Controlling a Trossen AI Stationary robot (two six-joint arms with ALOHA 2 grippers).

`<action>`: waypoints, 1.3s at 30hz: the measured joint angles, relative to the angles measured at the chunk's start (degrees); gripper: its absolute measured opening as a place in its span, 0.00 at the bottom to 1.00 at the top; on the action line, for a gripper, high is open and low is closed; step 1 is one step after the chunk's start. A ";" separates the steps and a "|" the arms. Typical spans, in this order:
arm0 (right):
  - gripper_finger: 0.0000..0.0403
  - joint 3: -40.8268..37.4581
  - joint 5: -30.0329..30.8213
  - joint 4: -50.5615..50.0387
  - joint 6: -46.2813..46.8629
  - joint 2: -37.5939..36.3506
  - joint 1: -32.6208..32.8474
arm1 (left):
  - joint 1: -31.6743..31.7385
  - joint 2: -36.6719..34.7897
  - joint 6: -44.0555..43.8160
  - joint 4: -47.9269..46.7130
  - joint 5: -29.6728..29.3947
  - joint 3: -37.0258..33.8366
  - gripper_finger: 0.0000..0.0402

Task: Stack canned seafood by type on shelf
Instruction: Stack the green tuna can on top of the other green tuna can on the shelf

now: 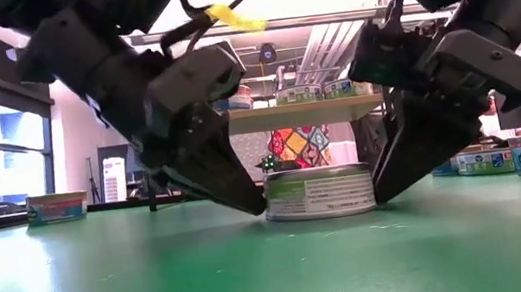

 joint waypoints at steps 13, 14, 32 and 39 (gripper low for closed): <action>0.28 5.63 1.33 -10.12 -1.07 -5.51 0.00 | 0.24 0.32 2.02 1.60 -1.28 -0.11 0.00; 0.28 6.10 1.44 -10.59 -1.24 -5.51 -0.02 | 0.24 0.32 1.97 1.47 -1.24 -0.11 0.00; 0.28 8.66 1.24 -1.52 -4.94 -5.55 -3.53 | 0.72 0.65 2.94 12.36 -2.46 0.63 0.00; 0.28 8.59 0.67 -4.59 -4.95 -5.34 -3.28 | -0.11 -0.22 0.50 4.01 -1.15 0.64 0.00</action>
